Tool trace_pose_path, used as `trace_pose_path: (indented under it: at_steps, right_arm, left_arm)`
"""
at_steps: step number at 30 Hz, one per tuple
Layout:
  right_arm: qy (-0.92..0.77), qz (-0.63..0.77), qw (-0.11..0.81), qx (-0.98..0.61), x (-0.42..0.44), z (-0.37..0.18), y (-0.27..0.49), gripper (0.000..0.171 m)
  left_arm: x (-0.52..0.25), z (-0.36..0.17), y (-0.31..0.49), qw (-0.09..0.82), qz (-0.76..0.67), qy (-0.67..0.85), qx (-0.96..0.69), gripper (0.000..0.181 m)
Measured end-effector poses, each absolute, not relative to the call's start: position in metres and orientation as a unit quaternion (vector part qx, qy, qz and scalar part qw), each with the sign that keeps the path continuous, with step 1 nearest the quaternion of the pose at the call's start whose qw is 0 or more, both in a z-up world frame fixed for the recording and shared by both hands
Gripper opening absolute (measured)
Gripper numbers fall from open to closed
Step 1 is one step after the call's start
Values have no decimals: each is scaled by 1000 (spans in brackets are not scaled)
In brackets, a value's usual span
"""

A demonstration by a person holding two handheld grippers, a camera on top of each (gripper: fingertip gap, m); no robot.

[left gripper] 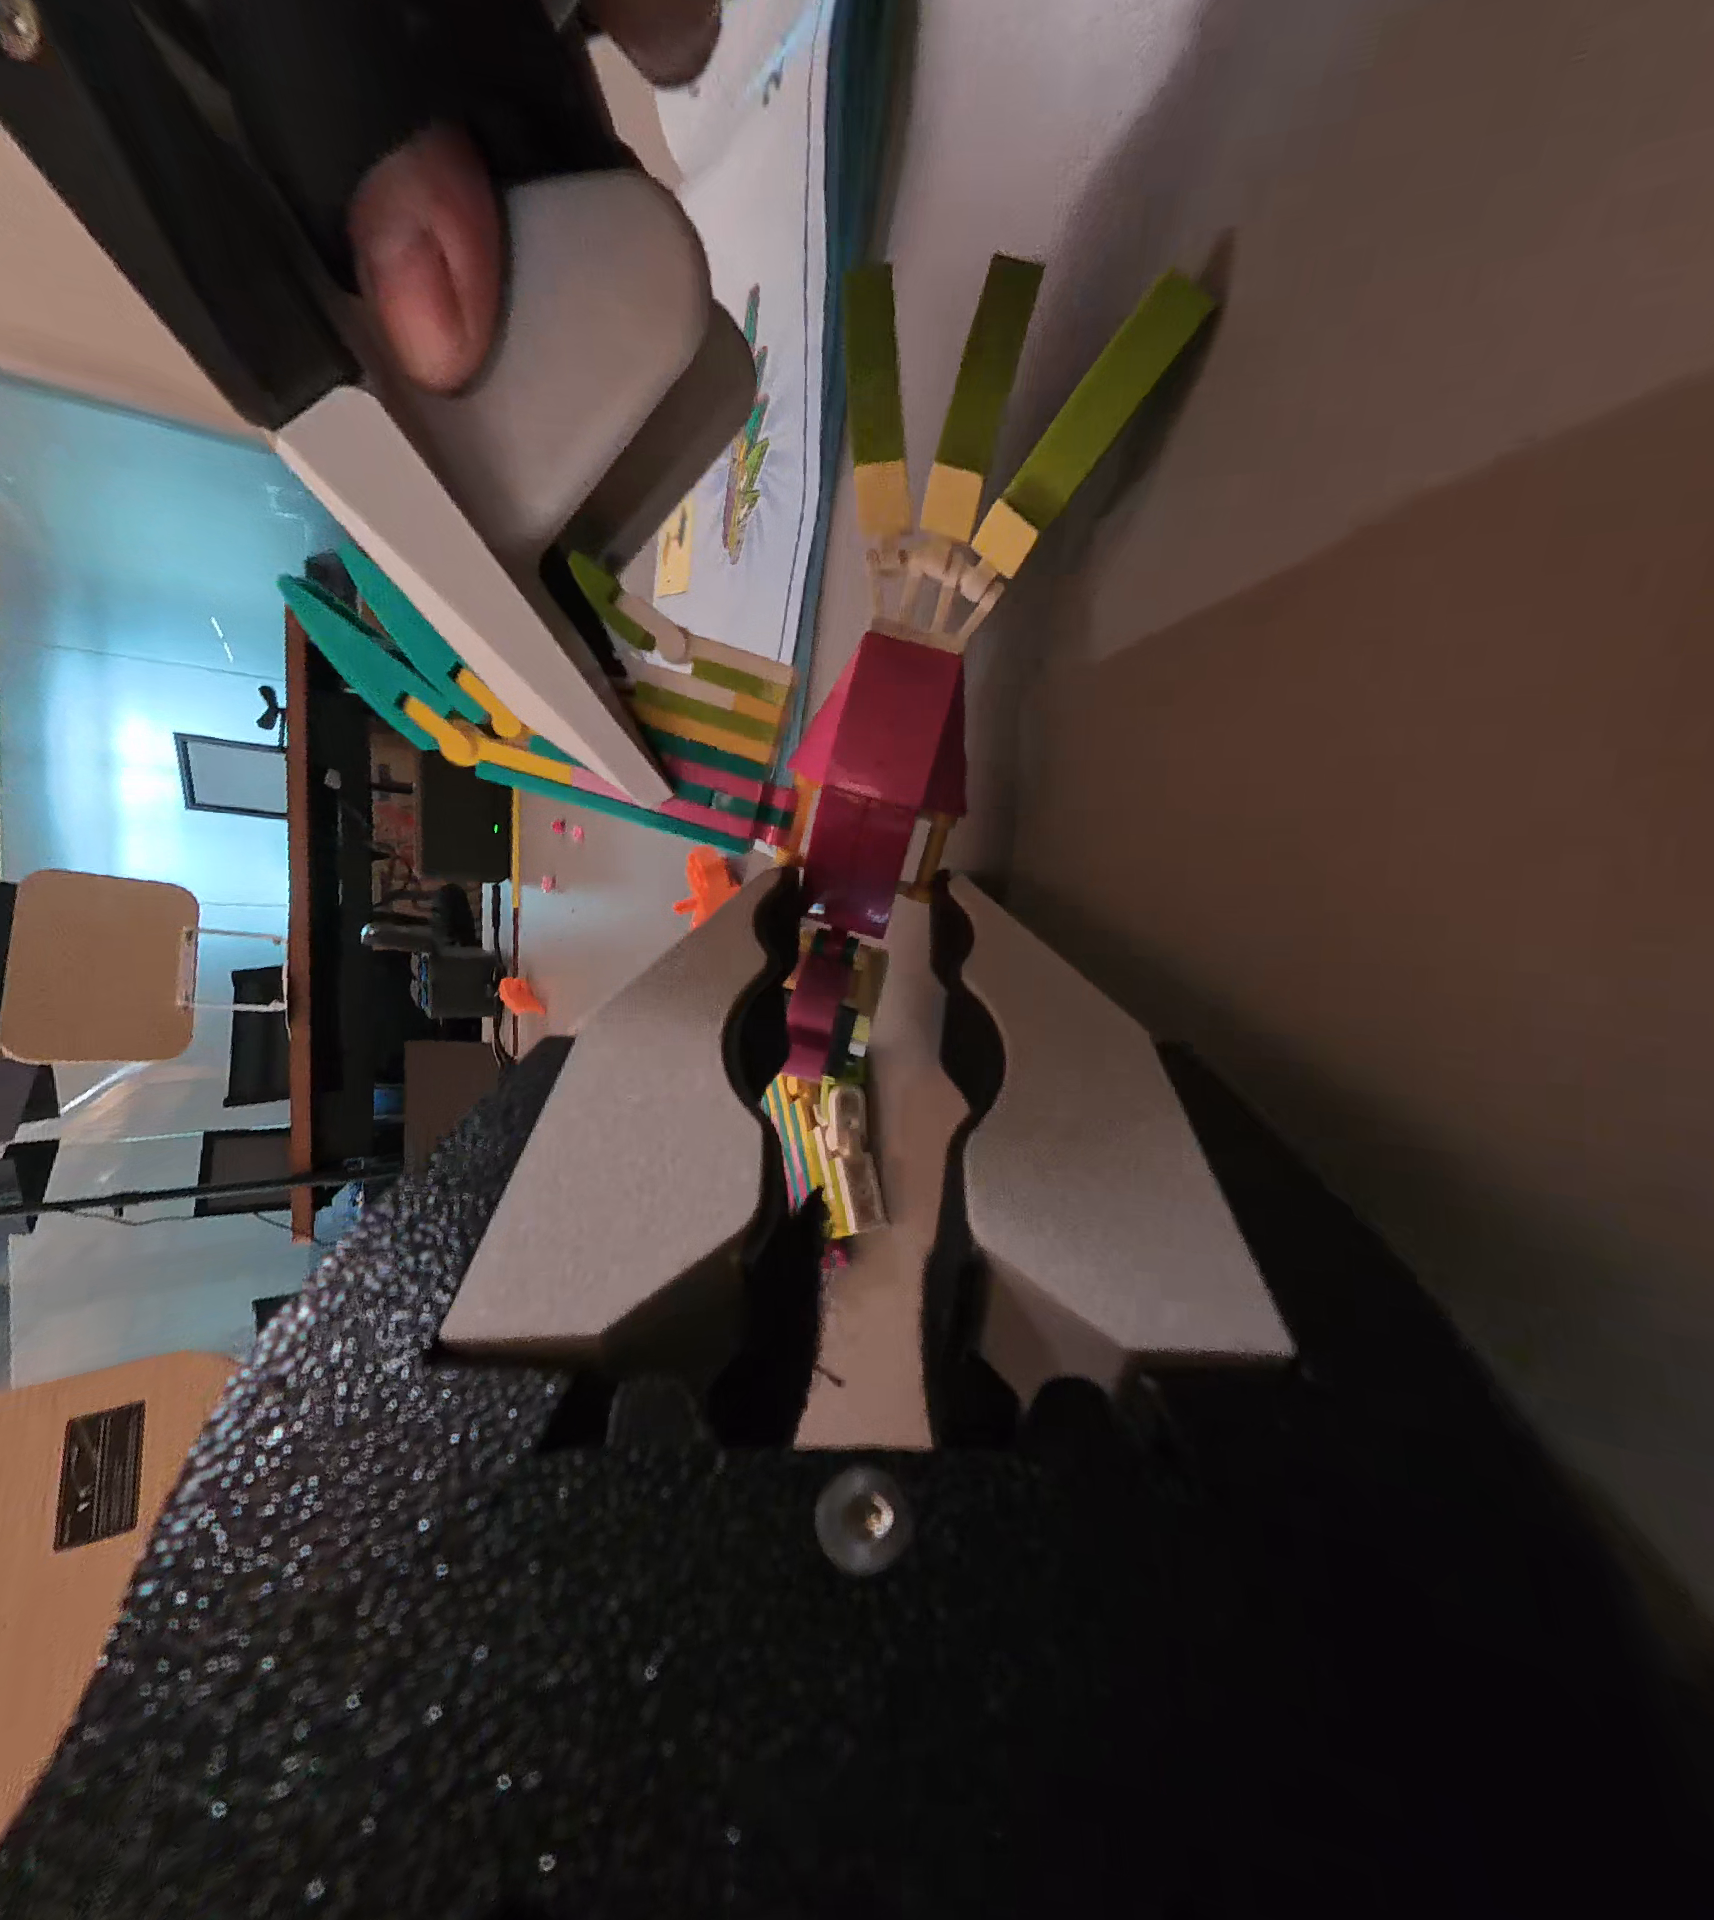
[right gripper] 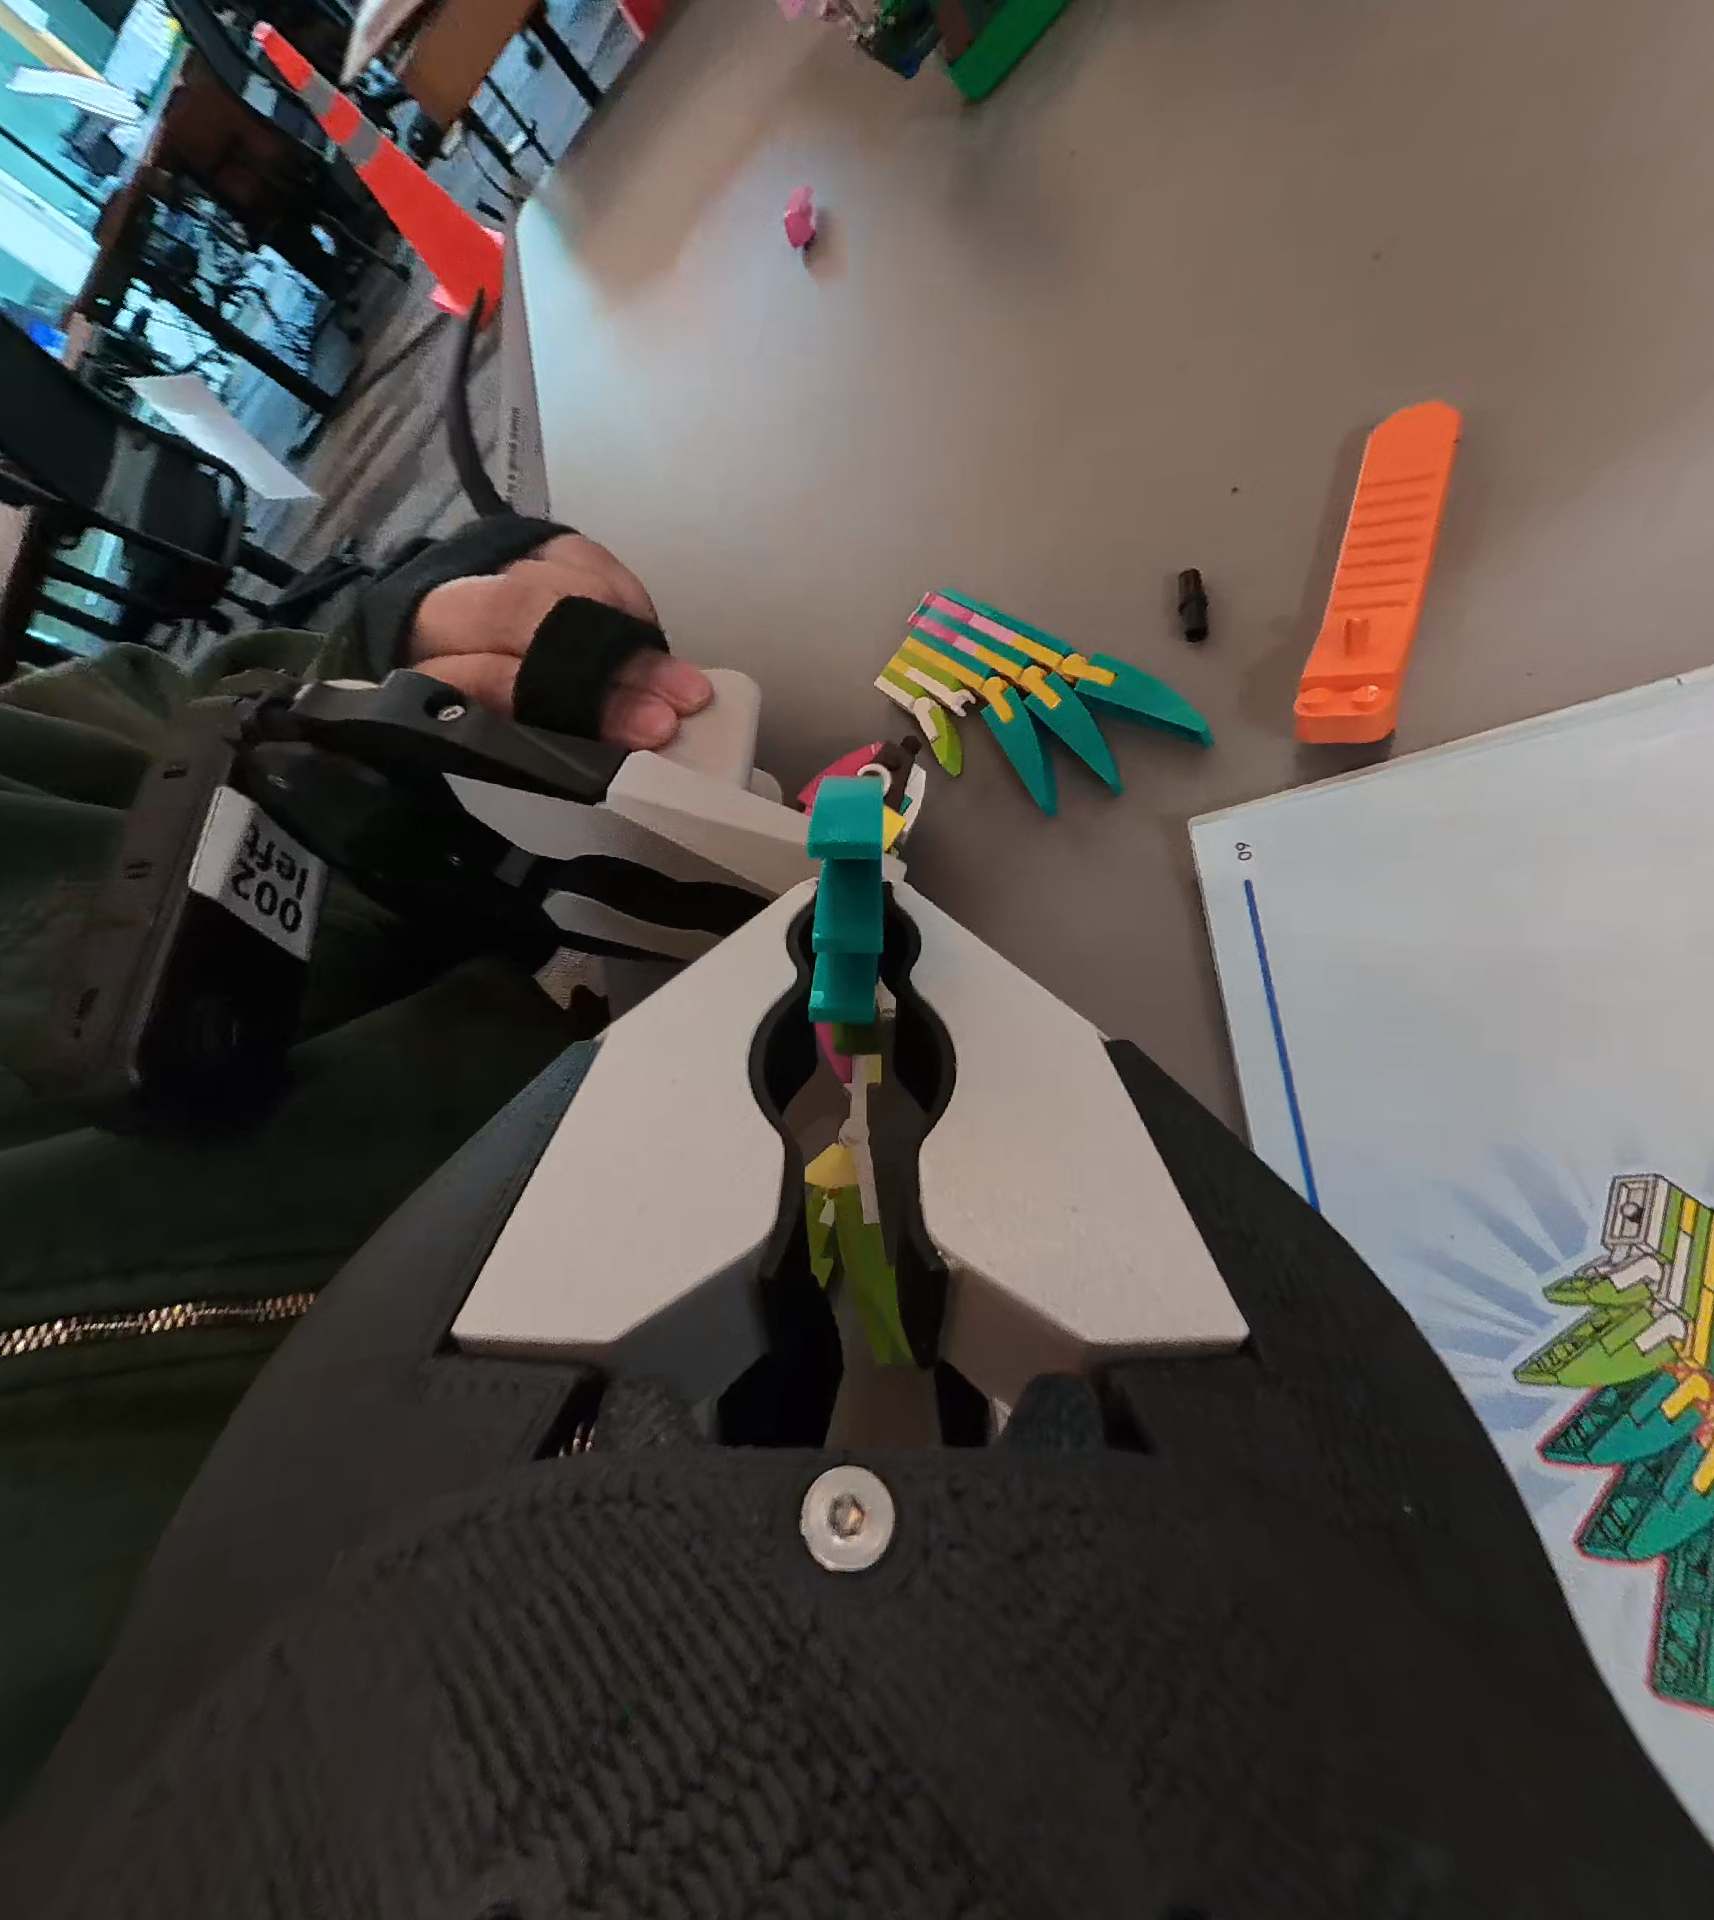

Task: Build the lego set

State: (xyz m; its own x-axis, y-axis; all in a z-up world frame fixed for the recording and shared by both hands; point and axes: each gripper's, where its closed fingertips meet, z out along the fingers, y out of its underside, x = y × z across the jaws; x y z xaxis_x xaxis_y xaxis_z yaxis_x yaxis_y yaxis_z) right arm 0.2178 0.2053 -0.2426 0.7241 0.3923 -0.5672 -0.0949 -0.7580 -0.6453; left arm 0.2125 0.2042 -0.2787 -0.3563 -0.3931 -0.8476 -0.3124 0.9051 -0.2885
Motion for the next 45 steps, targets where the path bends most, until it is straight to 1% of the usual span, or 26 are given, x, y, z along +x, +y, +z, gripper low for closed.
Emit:
trace_pose_path:
  at_steps: [6, 19, 24, 30, 35, 39, 42, 45]
  right_arm:
    - [-92, 297, 355, -882, 214, -241, 205, 7]
    - [-61, 325, 359, -873, 217, -242, 205, 8]
    - [-65, 292, 366, -881, 216, -242, 205, 7]
    - [-56, 303, 359, -881, 217, -243, 204, 7]
    - [-64, 308, 332, -889, 216, -244, 201, 7]
    - [-79, 287, 317, -901, 215, -244, 201, 8]
    - [-85, 296, 290, -906, 215, -245, 198, 7]
    - [-91, 278, 290, -911, 215, -245, 201, 7]
  left_arm:
    - [212, -279, 205, 541, -26, 810, -225, 23]
    - [214, -279, 207, 549, -24, 799, -243, 22]
    - [215, -279, 210, 549, -21, 797, -250, 22]
    - [215, -279, 209, 553, -9, 797, -243, 22]
    - [215, -278, 207, 558, 1, 798, -228, 22]
    - [215, -278, 207, 560, 10, 798, -224, 22]
    - [216, -277, 204, 566, 16, 797, -210, 22]
    - [216, -277, 207, 565, 23, 797, -213, 22]
